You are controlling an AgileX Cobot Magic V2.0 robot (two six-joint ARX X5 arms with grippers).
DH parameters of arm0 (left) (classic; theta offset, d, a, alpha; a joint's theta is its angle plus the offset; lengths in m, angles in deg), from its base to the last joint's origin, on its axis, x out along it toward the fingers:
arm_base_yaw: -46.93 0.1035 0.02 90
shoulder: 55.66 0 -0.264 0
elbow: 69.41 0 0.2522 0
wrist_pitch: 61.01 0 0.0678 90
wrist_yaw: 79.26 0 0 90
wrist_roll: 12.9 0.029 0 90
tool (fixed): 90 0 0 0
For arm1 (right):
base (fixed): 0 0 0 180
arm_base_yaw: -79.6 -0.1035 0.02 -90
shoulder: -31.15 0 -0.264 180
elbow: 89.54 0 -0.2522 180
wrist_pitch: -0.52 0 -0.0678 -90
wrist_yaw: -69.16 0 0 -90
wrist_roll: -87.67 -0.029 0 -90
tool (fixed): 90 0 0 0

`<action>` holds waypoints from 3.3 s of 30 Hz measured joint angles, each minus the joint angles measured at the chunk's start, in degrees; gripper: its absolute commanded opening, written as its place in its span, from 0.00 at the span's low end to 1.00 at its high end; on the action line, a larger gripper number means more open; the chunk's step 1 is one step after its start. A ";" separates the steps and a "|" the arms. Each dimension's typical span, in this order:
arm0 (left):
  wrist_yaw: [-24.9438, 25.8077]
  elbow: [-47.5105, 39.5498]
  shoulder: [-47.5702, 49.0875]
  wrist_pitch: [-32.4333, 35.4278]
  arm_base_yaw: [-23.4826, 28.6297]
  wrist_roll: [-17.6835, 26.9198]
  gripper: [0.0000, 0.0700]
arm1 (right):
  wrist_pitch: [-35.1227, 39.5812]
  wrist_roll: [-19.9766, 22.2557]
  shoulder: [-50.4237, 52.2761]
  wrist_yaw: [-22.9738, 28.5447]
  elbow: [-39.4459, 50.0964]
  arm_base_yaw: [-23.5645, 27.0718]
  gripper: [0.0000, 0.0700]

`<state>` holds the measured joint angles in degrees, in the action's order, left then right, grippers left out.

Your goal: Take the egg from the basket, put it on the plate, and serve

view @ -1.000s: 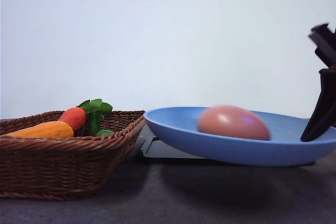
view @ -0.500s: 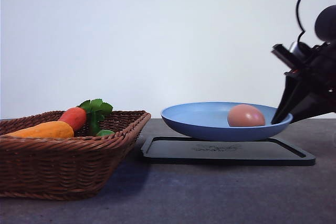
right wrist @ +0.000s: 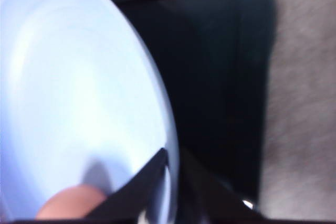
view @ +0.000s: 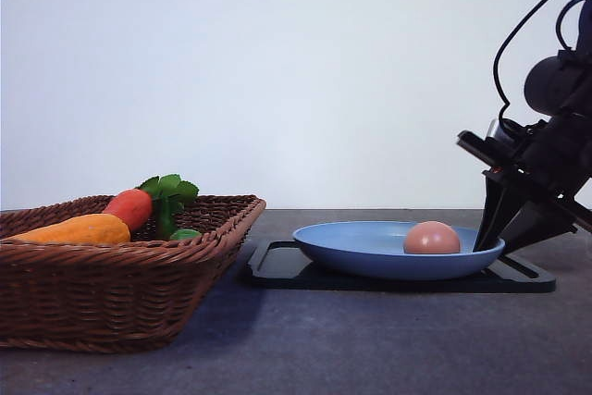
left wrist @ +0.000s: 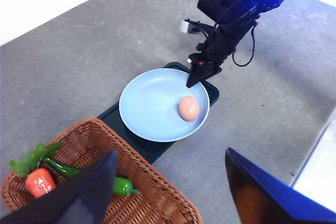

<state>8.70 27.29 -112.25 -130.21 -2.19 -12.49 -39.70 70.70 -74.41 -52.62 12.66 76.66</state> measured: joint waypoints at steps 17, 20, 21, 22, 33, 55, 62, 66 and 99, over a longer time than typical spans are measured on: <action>-8.98 0.00 -3.95 0.11 0.87 -0.14 0.20 | -8.01 2.31 9.47 0.42 -5.24 3.06 0.12; -12.10 0.00 -6.20 0.25 2.55 -0.11 0.02 | -11.84 4.70 15.17 0.96 -5.26 2.78 0.02; -12.28 0.00 -6.96 0.31 3.31 0.03 0.01 | -13.23 5.60 16.86 1.90 -5.26 2.40 0.00; -12.44 0.00 -7.76 0.35 4.19 0.08 0.00 | -14.61 6.50 18.65 3.37 -5.26 1.78 0.00; -12.68 -5.69 -9.58 9.40 15.49 0.10 0.00 | -16.86 10.31 37.27 33.19 -2.65 -13.31 0.00; -12.81 -46.23 11.24 42.26 23.23 -4.00 0.00 | 26.23 8.05 57.53 52.80 38.88 -25.10 0.00; -12.81 -46.23 11.17 43.22 23.23 -4.64 0.00 | 27.12 6.35 57.55 52.82 38.94 -25.10 0.00; -12.81 -46.23 11.17 43.49 23.23 -4.64 0.00 | 27.15 6.19 57.55 52.82 38.94 -25.10 0.00; -12.74 -77.78 54.03 50.97 48.39 -3.06 0.00 | 27.15 6.19 57.59 52.84 38.94 -25.07 0.00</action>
<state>-4.04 -50.49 -58.22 -79.24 46.20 -15.55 -12.56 76.88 -16.82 0.22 51.60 51.59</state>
